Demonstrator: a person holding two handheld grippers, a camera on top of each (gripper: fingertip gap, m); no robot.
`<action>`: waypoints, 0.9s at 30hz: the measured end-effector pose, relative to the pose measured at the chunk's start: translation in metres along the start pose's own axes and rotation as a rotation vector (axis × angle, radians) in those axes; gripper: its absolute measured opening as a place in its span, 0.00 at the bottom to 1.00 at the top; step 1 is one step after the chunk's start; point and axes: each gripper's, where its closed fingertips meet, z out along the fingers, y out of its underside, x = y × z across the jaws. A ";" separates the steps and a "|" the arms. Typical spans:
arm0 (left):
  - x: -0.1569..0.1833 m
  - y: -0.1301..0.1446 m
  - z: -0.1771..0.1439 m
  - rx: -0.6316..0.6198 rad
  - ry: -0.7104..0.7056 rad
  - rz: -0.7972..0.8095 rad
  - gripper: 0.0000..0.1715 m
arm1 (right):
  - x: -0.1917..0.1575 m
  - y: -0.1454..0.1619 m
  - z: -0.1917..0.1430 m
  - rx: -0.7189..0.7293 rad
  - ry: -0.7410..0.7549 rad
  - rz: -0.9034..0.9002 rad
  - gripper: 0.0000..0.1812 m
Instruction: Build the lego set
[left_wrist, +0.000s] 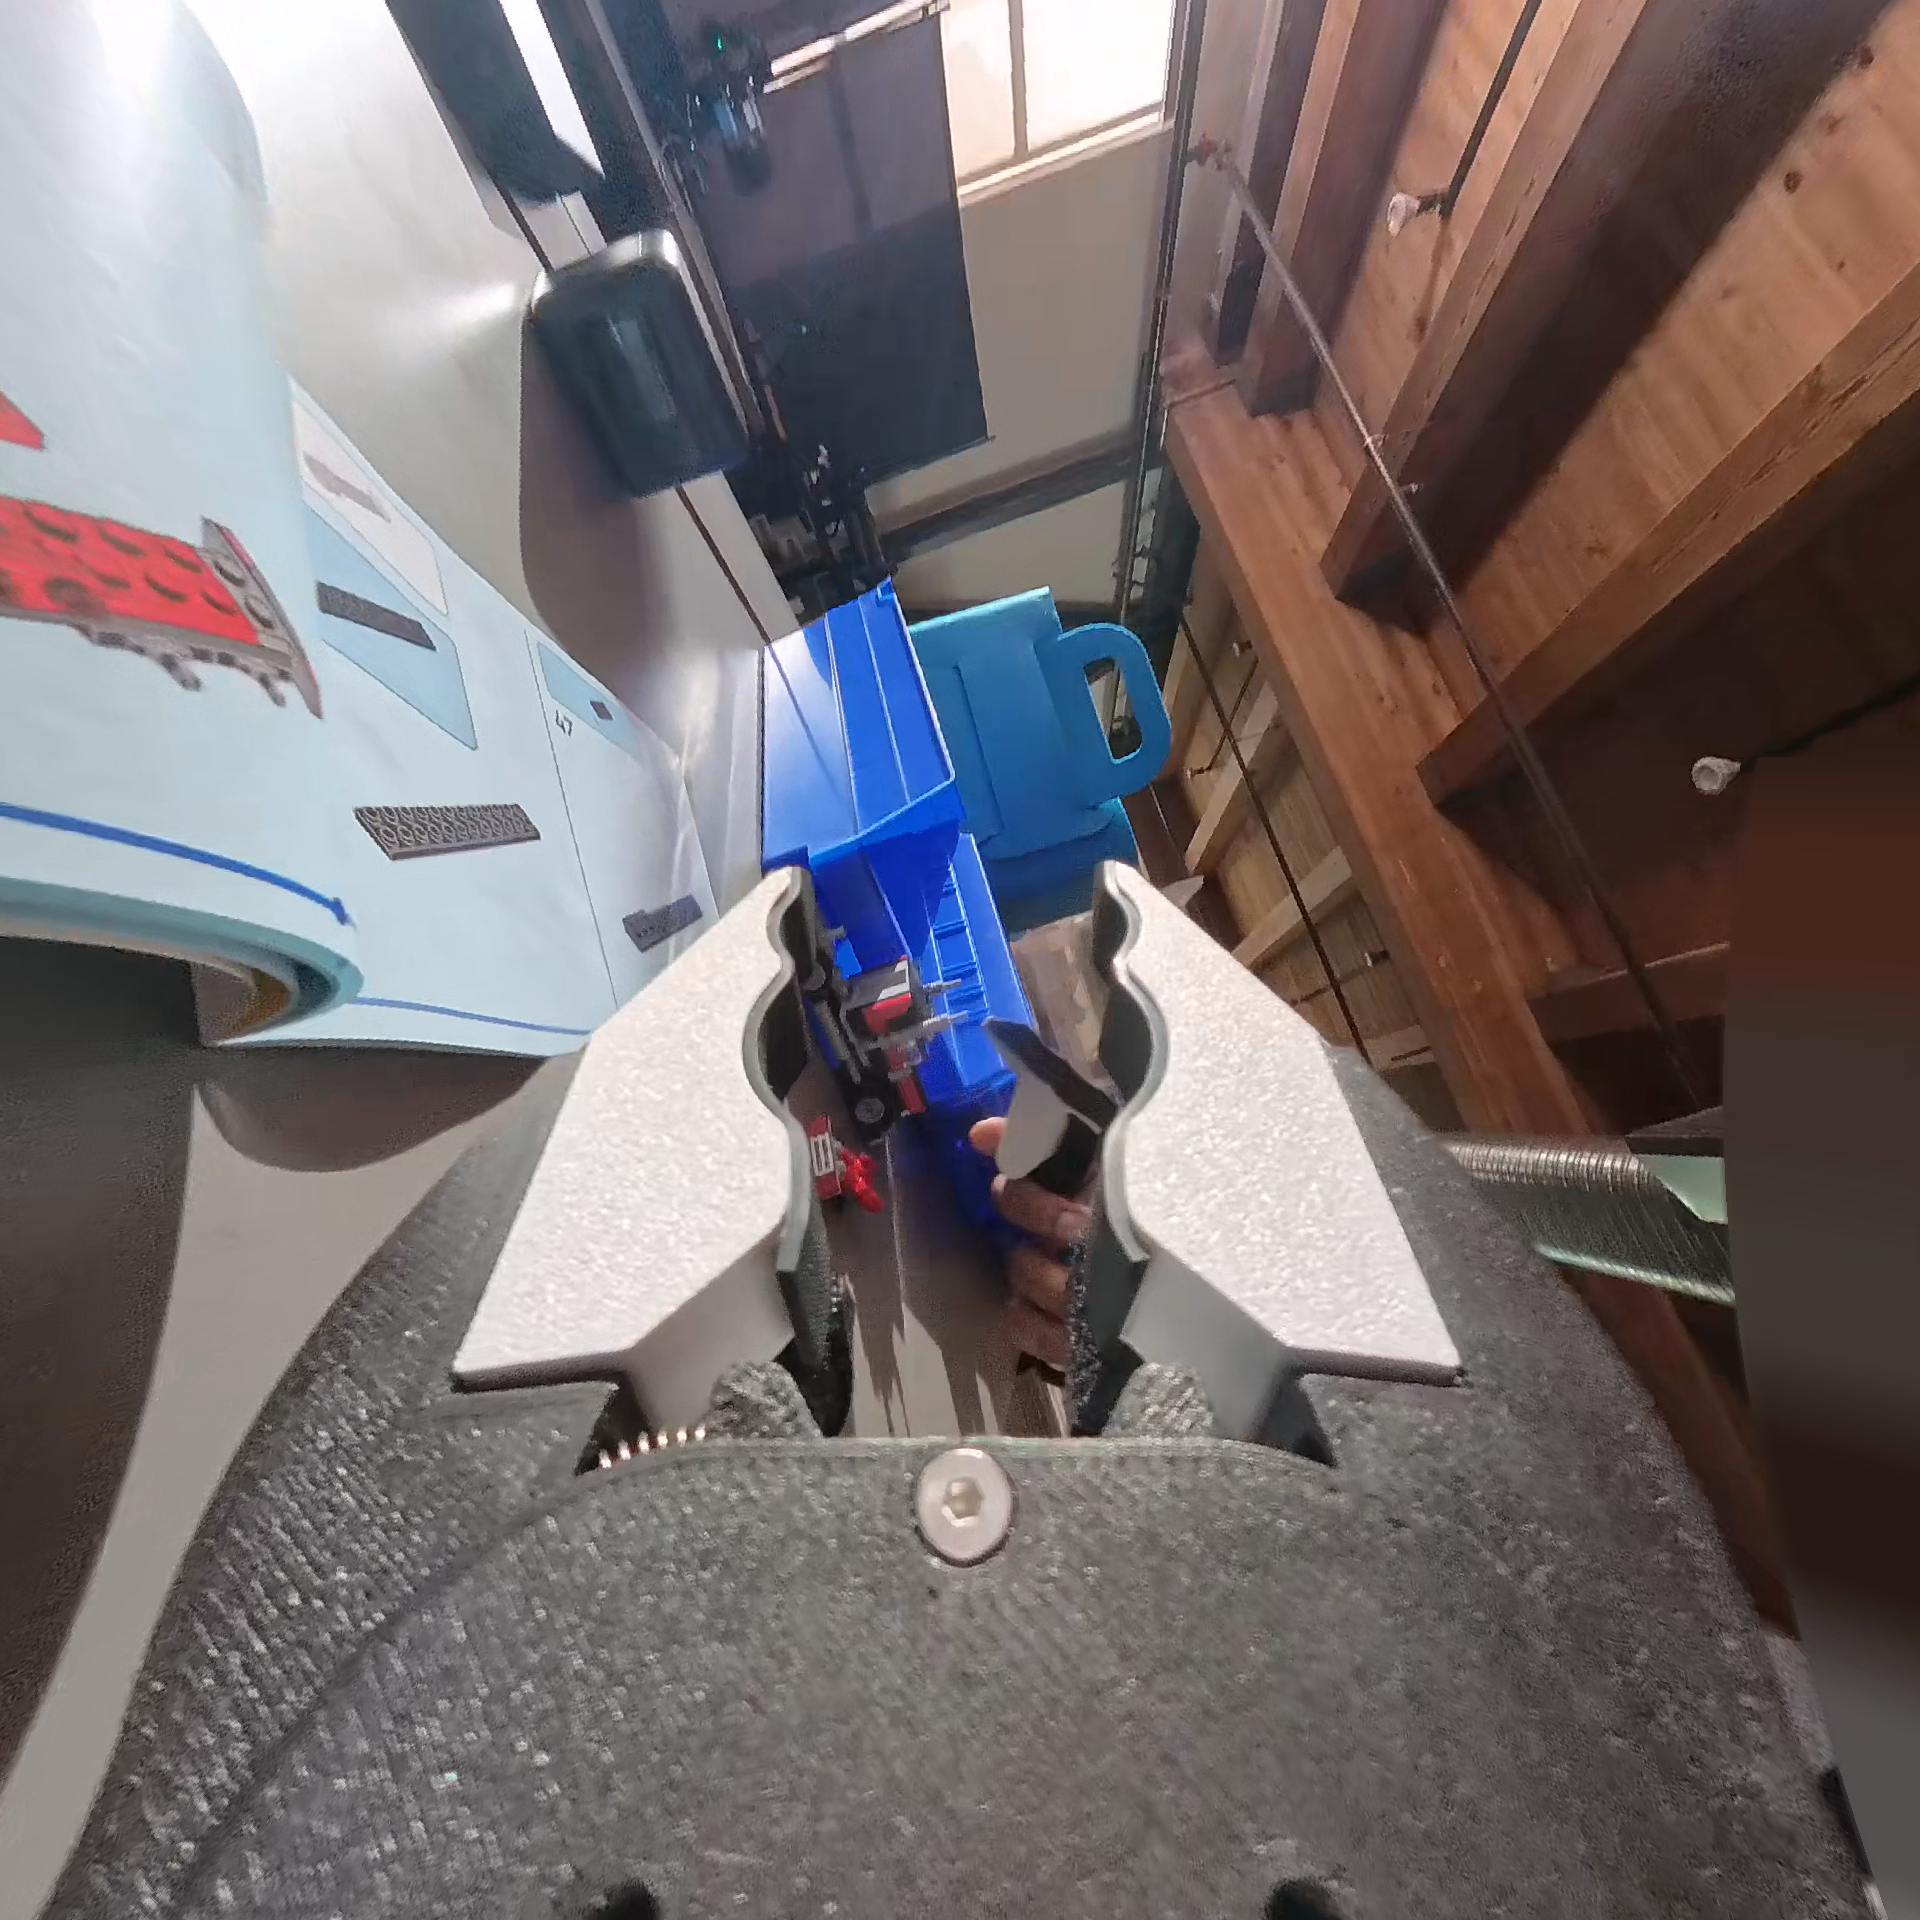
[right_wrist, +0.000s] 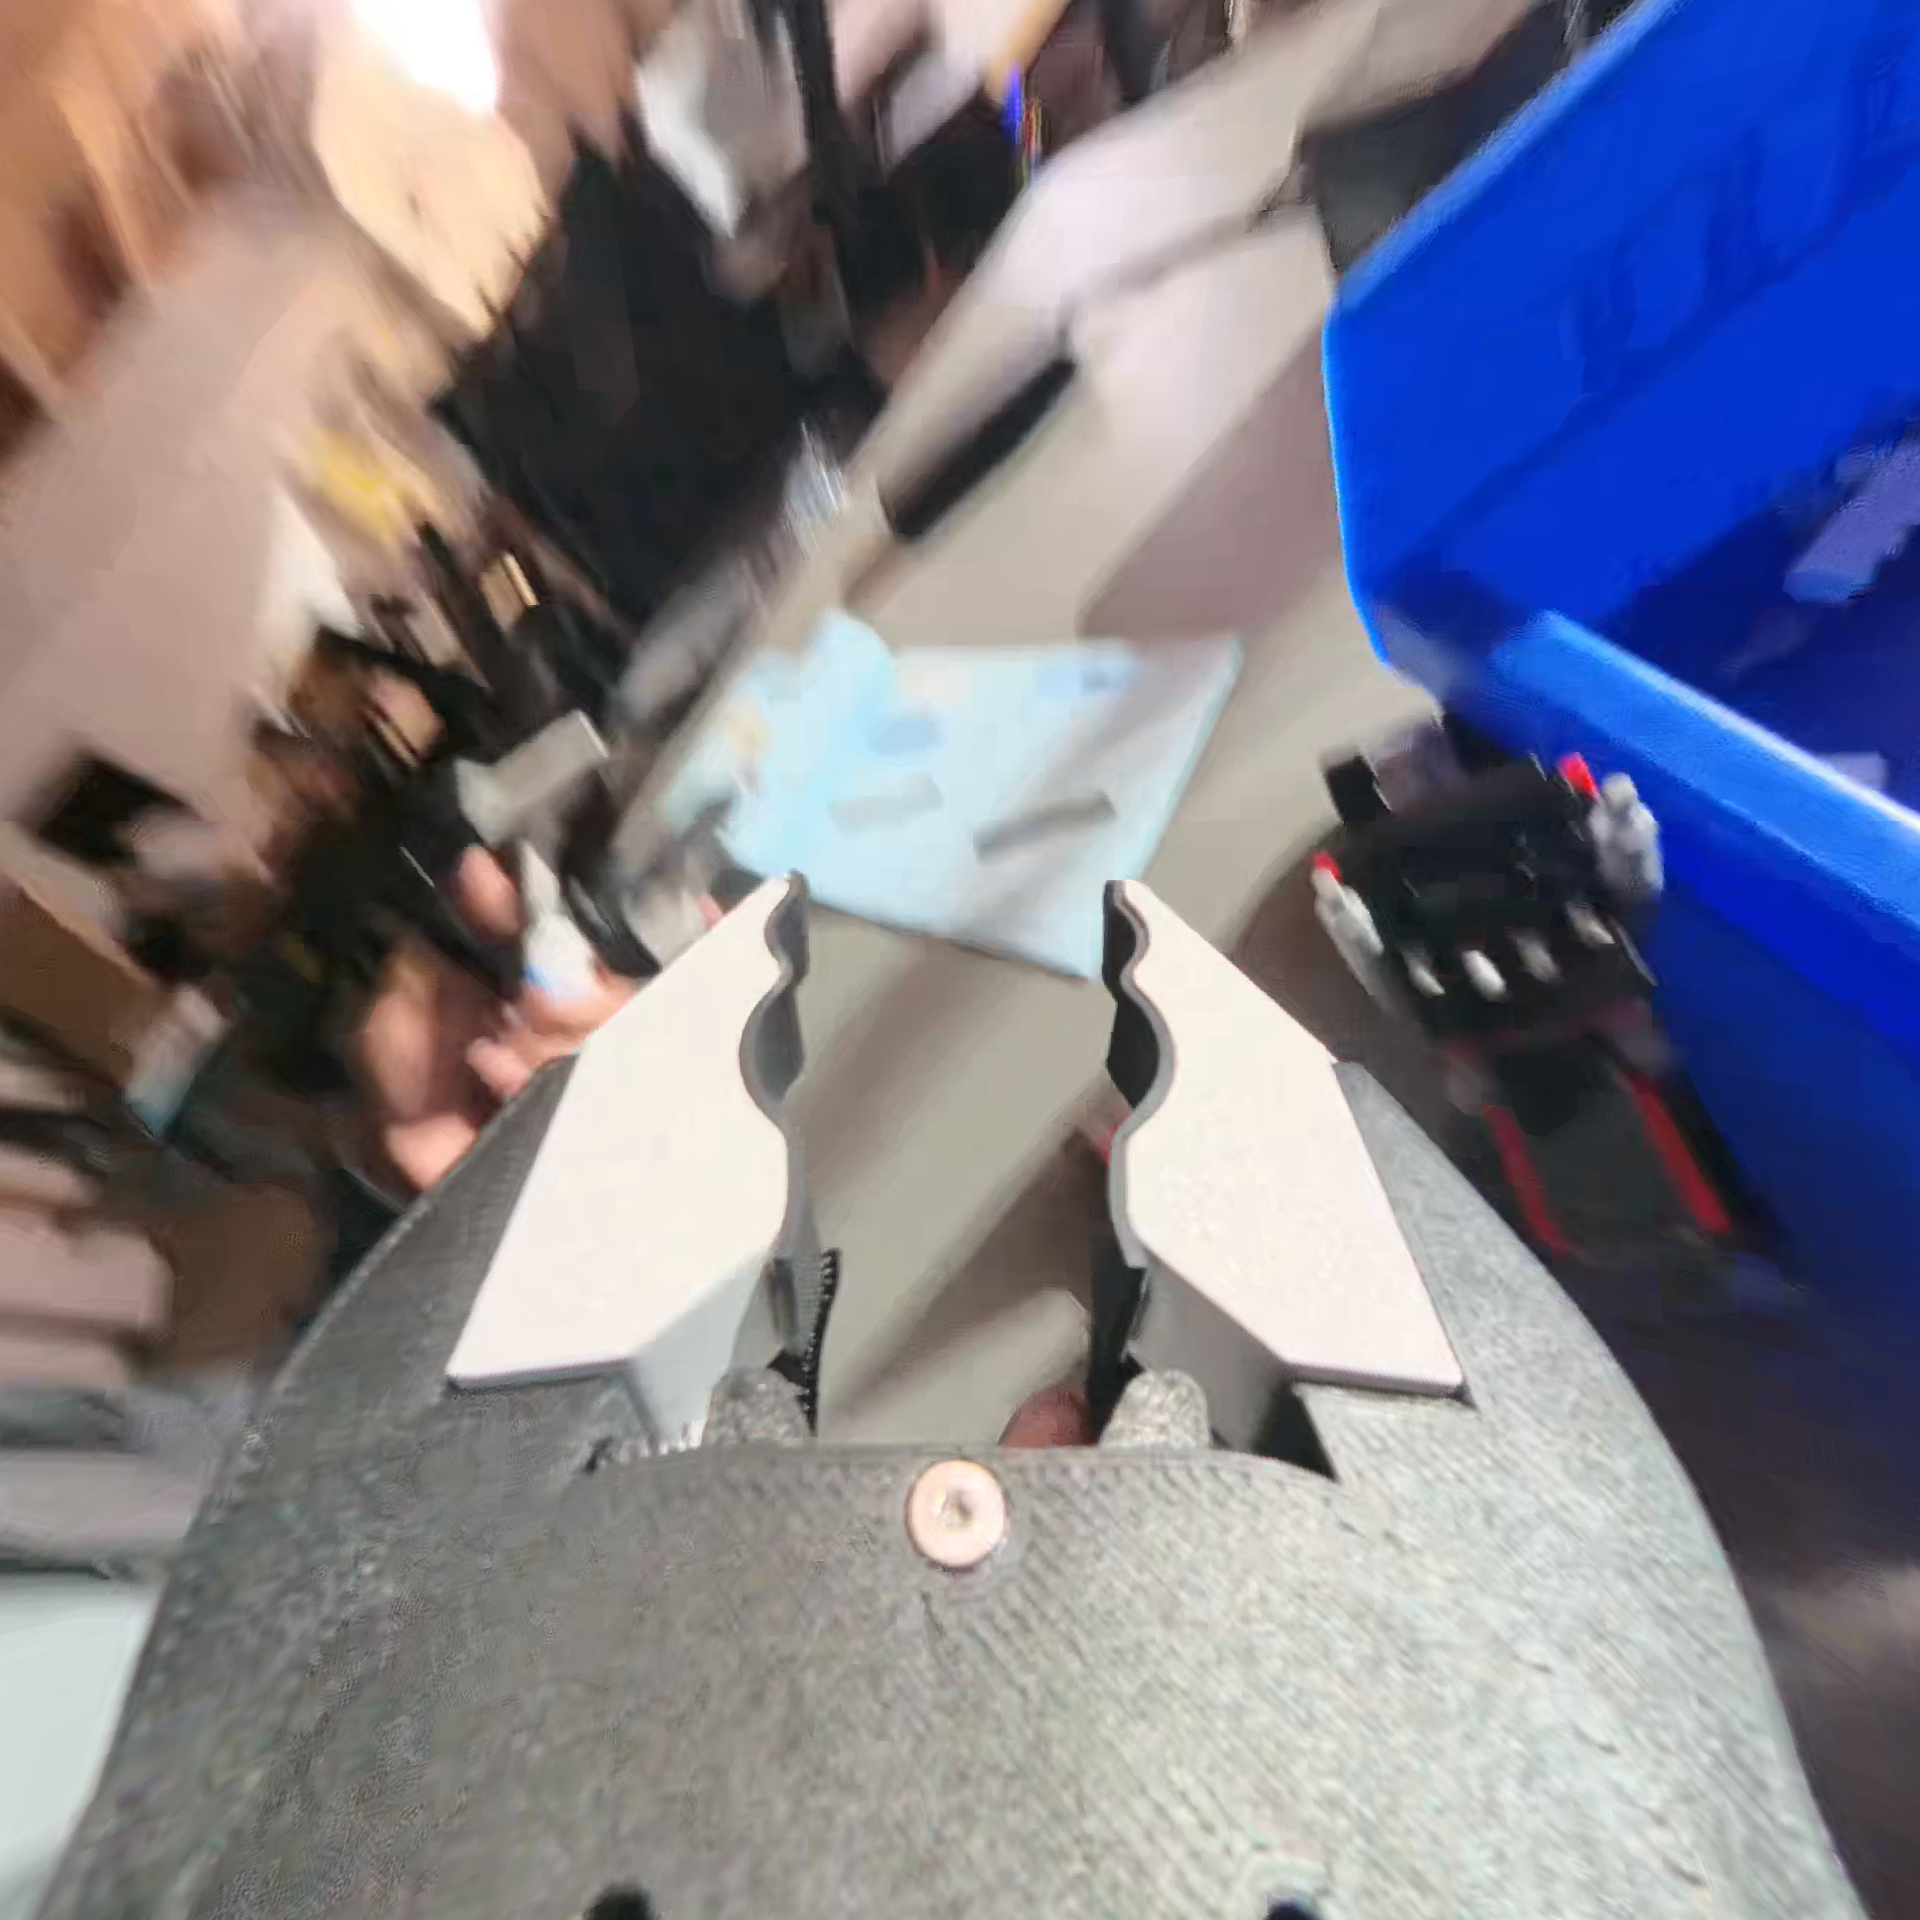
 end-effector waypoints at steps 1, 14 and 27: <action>0.001 -0.006 -0.002 0.028 0.005 -0.001 0.31 | -0.014 -0.027 0.001 0.136 -0.029 0.112 0.32; 0.015 -0.077 -0.051 0.365 0.049 0.063 0.28 | -0.249 -0.141 0.028 0.517 -0.215 -0.025 0.34; -0.001 -0.113 -0.075 0.356 -0.108 0.265 0.28 | -0.039 -0.076 0.039 0.316 0.031 0.066 0.38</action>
